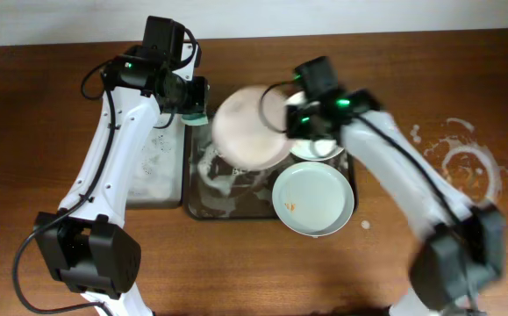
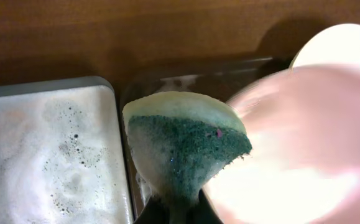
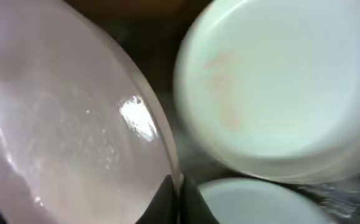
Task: Clean dirty plates on tray and stack at the side
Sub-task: 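Lift the pink plate with the right gripper and carry it right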
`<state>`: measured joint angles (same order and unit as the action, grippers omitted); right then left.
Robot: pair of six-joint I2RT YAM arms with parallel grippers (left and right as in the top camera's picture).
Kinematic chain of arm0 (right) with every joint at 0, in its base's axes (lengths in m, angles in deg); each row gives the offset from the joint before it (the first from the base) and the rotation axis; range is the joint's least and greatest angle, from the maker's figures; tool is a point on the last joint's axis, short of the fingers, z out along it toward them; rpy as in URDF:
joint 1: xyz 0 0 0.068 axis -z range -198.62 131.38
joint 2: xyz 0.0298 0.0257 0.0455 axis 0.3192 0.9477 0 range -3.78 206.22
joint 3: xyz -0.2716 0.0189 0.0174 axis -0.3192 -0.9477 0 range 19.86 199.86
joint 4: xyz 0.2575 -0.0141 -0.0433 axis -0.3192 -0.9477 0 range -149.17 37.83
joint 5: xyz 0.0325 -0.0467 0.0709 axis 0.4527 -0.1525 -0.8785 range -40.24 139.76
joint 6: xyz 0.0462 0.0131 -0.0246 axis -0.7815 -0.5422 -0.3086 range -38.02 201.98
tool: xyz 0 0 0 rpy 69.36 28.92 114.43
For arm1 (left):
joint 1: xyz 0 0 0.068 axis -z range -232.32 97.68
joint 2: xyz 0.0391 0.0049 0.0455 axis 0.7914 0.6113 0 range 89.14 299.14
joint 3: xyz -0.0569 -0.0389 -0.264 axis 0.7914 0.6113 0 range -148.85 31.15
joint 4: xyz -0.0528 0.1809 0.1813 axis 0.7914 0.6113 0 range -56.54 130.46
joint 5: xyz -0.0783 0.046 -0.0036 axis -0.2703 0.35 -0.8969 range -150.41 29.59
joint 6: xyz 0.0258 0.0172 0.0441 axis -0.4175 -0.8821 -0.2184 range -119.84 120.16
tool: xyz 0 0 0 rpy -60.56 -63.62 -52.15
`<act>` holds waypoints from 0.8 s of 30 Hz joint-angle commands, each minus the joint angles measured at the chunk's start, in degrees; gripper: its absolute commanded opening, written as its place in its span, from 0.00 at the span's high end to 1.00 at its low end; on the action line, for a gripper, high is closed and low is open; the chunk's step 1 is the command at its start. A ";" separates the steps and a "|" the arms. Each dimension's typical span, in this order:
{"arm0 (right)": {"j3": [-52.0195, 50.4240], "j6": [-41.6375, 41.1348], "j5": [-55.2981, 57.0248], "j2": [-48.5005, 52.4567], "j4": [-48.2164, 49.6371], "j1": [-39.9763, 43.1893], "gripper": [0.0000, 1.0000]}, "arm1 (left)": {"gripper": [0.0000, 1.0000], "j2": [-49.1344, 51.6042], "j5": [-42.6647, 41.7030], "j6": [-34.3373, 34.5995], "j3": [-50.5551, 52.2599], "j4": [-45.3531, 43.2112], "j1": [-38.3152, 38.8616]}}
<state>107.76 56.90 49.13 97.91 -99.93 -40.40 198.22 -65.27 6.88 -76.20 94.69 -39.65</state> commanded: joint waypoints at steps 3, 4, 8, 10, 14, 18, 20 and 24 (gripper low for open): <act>0.44 -1.68 40.70 -6.14 -7.08 -4.39 0.96 | 0.99 -0.07 0.22 0.57 -0.52 -0.31 -0.35; 0.44 -3.19 44.81 -5.73 -8.28 -5.38 0.96 | 0.99 0.20 0.24 0.57 -0.33 -0.37 -0.35; 0.39 -7.61 55.12 -4.83 -10.34 -10.45 0.96 | 0.99 1.95 0.22 0.57 1.46 -1.62 -0.35; 0.39 -8.90 58.75 -4.83 -10.29 -13.77 0.96 | 0.99 3.63 0.22 0.57 1.53 -1.60 -0.35; -1.40 -14.21 69.48 -4.76 -10.32 -20.76 0.96 | 0.99 6.05 0.22 0.55 1.53 -1.66 -0.35; -6.10 -18.75 74.75 -4.76 -9.51 -23.80 0.96 | 0.99 6.32 0.22 0.55 1.53 -1.62 -0.35; -7.80 -18.97 77.22 -4.76 -8.02 -24.48 0.96 | 0.99 6.32 0.22 0.55 1.53 -1.62 -0.35; -7.91 -18.95 79.19 -4.79 -6.84 -24.76 0.96 | 0.99 6.32 0.22 0.55 1.53 -1.60 -0.35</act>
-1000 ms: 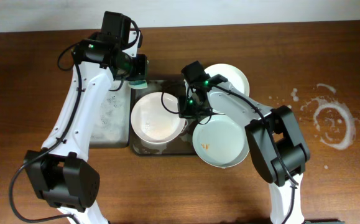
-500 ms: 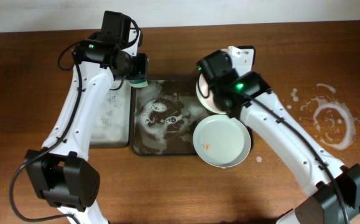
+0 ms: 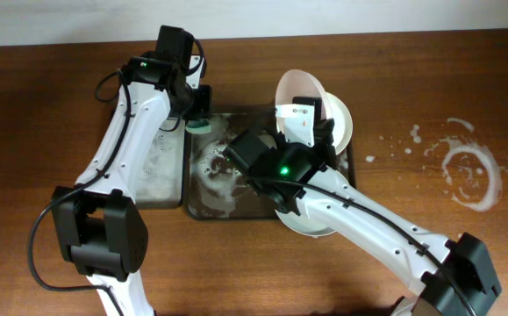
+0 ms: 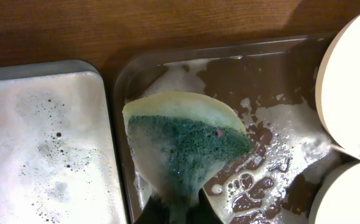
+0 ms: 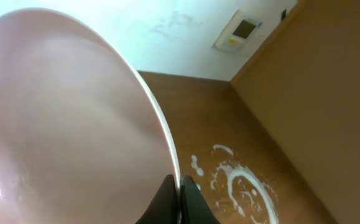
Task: Clean dirty plates on tray and stack at the side
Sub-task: 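Lift the pink plate with the right gripper and carry it right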
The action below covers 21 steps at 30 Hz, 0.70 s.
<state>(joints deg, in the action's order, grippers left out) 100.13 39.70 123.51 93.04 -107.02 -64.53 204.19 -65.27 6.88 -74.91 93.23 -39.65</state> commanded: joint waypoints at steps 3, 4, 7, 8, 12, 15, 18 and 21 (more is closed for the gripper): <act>-0.28 -1.75 6.34 0.09 0.26 -0.66 0.96 | 0.99 0.37 0.22 0.55 0.24 -0.11 -0.35; -0.28 -1.75 6.56 0.09 0.26 -0.66 0.96 | 0.99 0.37 0.22 0.55 0.24 -0.13 -0.35; -0.28 -1.73 5.90 0.09 0.22 -1.01 0.96 | 0.99 0.37 0.20 0.57 0.24 -0.13 -0.28; -0.28 -1.73 5.77 0.09 0.22 -1.40 0.96 | 0.99 0.37 0.20 0.57 0.24 -0.11 -0.11; -0.28 -1.73 5.77 0.09 0.22 -3.23 0.96 | 0.99 0.37 0.22 0.59 0.24 -0.17 0.28; -0.28 -1.70 5.77 0.09 0.20 -3.15 0.96 | 0.99 0.37 0.24 0.57 0.24 -0.42 0.28; -0.28 -1.27 3.96 0.09 -0.24 -3.15 0.96 | 0.99 0.37 0.22 0.57 0.24 -0.50 0.28; -0.28 0.07 3.65 0.09 -1.07 -3.15 0.96 | 0.99 0.37 0.22 0.57 0.24 -0.52 0.28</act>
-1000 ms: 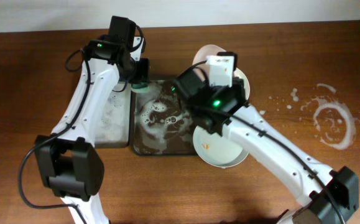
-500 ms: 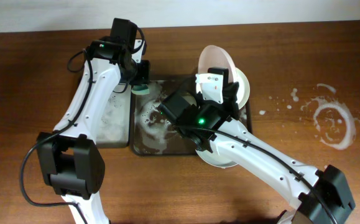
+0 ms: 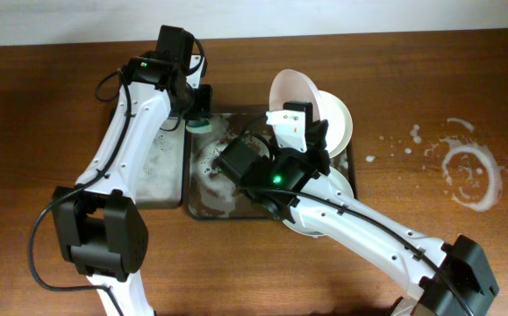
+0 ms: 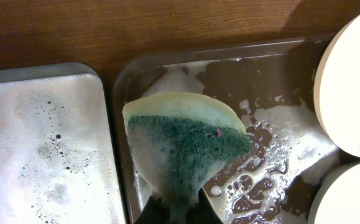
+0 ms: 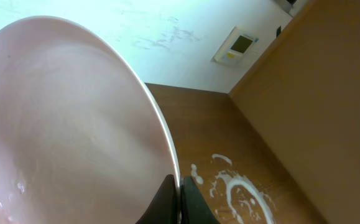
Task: Clean dirty plates on tray and stack at the side
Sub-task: 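Lift the pink plate with the right gripper and carry it right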
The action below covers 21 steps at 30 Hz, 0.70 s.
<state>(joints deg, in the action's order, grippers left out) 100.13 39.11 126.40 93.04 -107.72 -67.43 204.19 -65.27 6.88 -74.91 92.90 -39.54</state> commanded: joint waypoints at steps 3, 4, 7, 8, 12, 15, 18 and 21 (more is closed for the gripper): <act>-0.28 0.57 0.70 0.09 -0.13 -0.24 0.96 | 0.99 0.37 0.20 0.59 0.24 -1.20 0.20; -0.28 0.55 0.50 0.09 0.35 -0.24 0.96 | 0.99 0.37 0.22 0.57 0.24 -1.75 0.20; -0.28 0.59 -1.44 0.09 0.92 -0.24 0.96 | 0.99 0.37 0.22 0.57 0.24 -1.92 0.17; -0.28 0.61 -3.41 0.09 0.79 -0.24 0.96 | 0.99 0.37 0.22 0.57 0.24 -1.92 0.17; -0.24 0.59 -14.56 -0.11 -0.63 0.98 0.96 | 0.99 0.37 0.20 0.57 0.24 -1.90 0.17; -0.15 0.61 -26.32 -4.48 -2.08 6.60 0.96 | 0.99 0.37 0.22 0.55 0.24 -1.68 0.20; 0.00 6.10 -38.84 -12.28 -1.25 13.31 0.96 | 0.99 0.37 0.20 0.55 0.24 -1.70 0.20; -0.02 9.92 -53.70 -19.15 -1.31 24.30 0.96 | 0.99 0.37 0.17 0.57 0.24 -1.53 0.20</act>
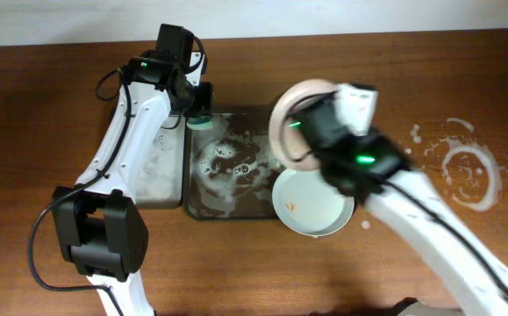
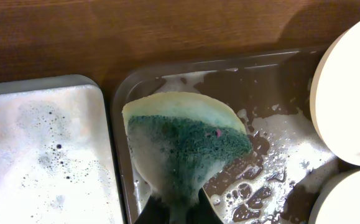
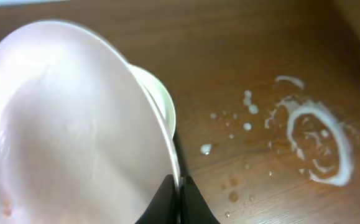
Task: Clean dirty plates on tray and stack at the side
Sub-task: 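Lift the pink plate with the right gripper and carry it right, then set the pink plate down on the table right of the tray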
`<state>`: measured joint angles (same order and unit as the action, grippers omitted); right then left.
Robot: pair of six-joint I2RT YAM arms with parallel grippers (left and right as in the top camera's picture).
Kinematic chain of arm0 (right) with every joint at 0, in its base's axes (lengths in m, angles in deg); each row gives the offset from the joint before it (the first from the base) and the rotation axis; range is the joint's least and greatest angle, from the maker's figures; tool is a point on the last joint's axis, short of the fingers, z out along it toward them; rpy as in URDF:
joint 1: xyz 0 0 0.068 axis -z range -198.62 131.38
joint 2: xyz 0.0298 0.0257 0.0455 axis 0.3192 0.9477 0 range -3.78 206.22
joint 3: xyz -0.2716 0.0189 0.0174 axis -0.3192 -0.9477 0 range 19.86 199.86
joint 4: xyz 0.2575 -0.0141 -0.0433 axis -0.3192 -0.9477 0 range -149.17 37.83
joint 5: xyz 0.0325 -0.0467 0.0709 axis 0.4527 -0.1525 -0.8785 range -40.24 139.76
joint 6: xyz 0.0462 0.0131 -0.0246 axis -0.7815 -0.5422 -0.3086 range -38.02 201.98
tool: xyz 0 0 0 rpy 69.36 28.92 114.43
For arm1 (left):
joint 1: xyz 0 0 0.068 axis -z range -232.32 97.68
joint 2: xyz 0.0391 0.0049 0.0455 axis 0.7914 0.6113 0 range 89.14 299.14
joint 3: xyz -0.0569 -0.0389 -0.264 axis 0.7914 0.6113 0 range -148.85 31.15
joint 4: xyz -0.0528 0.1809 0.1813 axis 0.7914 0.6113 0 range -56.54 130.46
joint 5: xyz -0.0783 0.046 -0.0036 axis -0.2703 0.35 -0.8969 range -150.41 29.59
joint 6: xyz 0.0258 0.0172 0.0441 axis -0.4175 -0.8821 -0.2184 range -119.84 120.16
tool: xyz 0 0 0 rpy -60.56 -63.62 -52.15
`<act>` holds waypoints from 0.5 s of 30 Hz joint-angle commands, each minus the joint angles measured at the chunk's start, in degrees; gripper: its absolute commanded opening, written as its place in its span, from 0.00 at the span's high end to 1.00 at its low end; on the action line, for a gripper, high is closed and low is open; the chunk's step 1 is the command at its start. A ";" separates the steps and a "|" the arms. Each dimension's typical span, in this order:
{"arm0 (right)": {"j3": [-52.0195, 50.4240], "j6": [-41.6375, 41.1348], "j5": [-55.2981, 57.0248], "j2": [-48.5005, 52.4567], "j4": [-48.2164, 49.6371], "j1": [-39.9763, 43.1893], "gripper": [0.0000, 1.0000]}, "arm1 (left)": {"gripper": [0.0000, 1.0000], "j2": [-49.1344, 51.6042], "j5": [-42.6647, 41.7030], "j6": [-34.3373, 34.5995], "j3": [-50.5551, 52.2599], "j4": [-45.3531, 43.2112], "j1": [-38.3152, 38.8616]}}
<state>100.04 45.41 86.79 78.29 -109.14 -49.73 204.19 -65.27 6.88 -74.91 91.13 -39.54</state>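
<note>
A pink plate (image 1: 286, 123) hangs tilted over the back right of the dark tray (image 1: 203, 204), my right gripper (image 3: 179, 190) shut on its rim. In the right wrist view the pink plate (image 3: 74, 124) fills the left, with a pale plate (image 3: 162, 104) just behind it. A light blue plate (image 1: 313, 202) with small orange specks lies at the tray's front right. My left gripper (image 2: 176, 210) is shut on a green-and-yellow sponge (image 2: 186, 146) above the tray's back left corner (image 2: 143, 79), where foam puddles lie.
A grey tray of soapy water (image 1: 154, 171) stands left of the dark tray. A ring of foam and some drops (image 1: 468, 171) lie on the bare wooden table at the right. The foam ring (image 3: 319, 143) also shows in the right wrist view.
My right arm has moved from over the tray's front to its right side. The pink plate sits a little lower and more tilted, and the light blue plate is uncovered. The left gripper and sponge held still.
First the pink plate was held over the tray's middle, close to the sponge. Then it stood upright over the tray's back right, apart from the sponge, and stayed there. Now the right arm reaches from the right with the plate tilted. The sponge stayed gripped throughout.
</note>
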 commanded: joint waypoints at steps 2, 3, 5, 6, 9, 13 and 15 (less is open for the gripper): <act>0.07 5.73 -23.37 -5.88 0.17 13.73 0.96 | 0.99 0.37 0.20 0.55 0.24 0.52 0.20; 0.07 6.67 -28.50 -5.95 0.15 17.59 0.96 | 0.99 0.37 0.20 0.55 0.24 0.48 0.17; 0.07 9.57 -37.83 -5.95 0.52 23.37 0.96 | 0.99 0.37 0.20 0.55 0.24 0.48 0.17; 0.07 11.37 -43.74 -5.95 1.09 26.86 0.96 | 0.99 0.37 0.20 0.55 0.24 0.50 0.17; 0.07 13.09 -53.29 -5.84 1.55 35.26 0.96 | 0.99 0.37 0.20 0.55 0.24 0.52 0.17; 0.07 14.97 -59.74 -5.79 1.68 43.74 0.96 | 0.99 0.37 0.20 0.55 0.24 1.09 0.17; 0.07 15.19 -60.65 -5.42 1.66 49.72 0.96 | 0.99 0.37 0.20 0.55 0.24 1.16 0.17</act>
<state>100.04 59.42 31.17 72.56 -107.67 -5.51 204.19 -65.27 6.88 -74.91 92.18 -39.54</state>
